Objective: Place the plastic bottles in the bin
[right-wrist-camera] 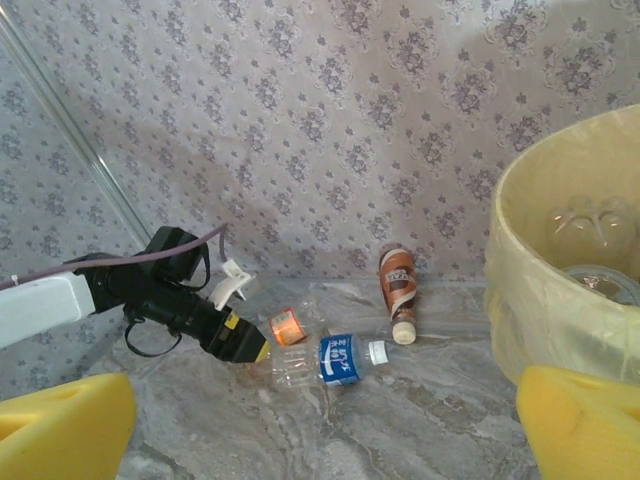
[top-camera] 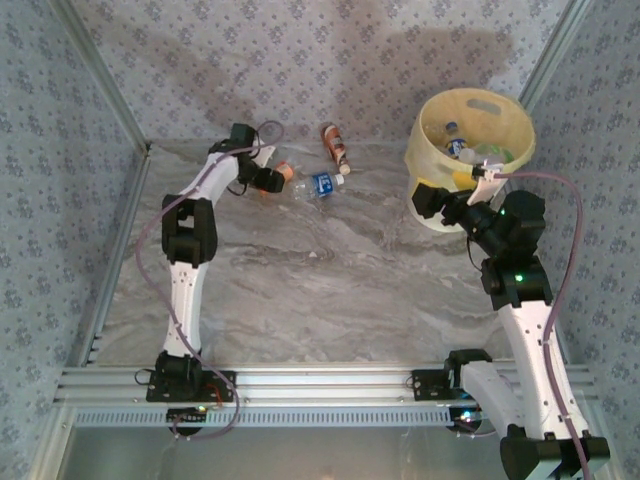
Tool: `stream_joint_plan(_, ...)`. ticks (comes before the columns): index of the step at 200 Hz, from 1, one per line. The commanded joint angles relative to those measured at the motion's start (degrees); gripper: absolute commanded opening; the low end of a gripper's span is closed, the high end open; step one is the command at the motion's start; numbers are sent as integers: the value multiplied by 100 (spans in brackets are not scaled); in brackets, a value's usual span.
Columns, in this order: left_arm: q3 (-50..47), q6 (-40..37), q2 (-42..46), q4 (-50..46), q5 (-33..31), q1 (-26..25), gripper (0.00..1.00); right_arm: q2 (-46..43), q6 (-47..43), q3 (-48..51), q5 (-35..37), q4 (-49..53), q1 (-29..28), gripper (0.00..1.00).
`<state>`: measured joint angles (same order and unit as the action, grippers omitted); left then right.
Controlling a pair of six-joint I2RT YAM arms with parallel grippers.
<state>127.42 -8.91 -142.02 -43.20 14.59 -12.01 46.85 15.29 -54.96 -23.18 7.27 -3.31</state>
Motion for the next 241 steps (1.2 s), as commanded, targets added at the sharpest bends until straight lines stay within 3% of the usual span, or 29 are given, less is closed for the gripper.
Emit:
stream_joint_plan(1, 685, -355, -370, -948, 63, -120, 69, -101, -166, -173, 189, 101, -28, 100)
stream_joint_plan(38, 1254, -384, -743, -1437, -501, -321, 59, -110, -260, -166, 310, 199, -32, 100)
stream_joint_plan(56, 1268, -384, -779, -1469, -767, -402, 56, -130, -289, -164, 376, 253, -24, 100)
stream_joint_plan(101, 1015, -231, -671, -1405, -1149, -451, 39, -227, -387, -114, 434, 311, -28, 100)
stream_joint_plan(137, 66, -67, -97, -902, -1022, -451, 33, -278, -413, -77, 439, 348, -21, 100)
stream_joint_plan(188, -2114, 542, 1222, 324, -870, -451, 31, -238, -384, 73, 447, 350, -29, 100)
stream_joint_plan(241, -4132, 1253, 2662, 1523, -540, -480, 30, -176, 667, 753, 472, -345, -87, 100)
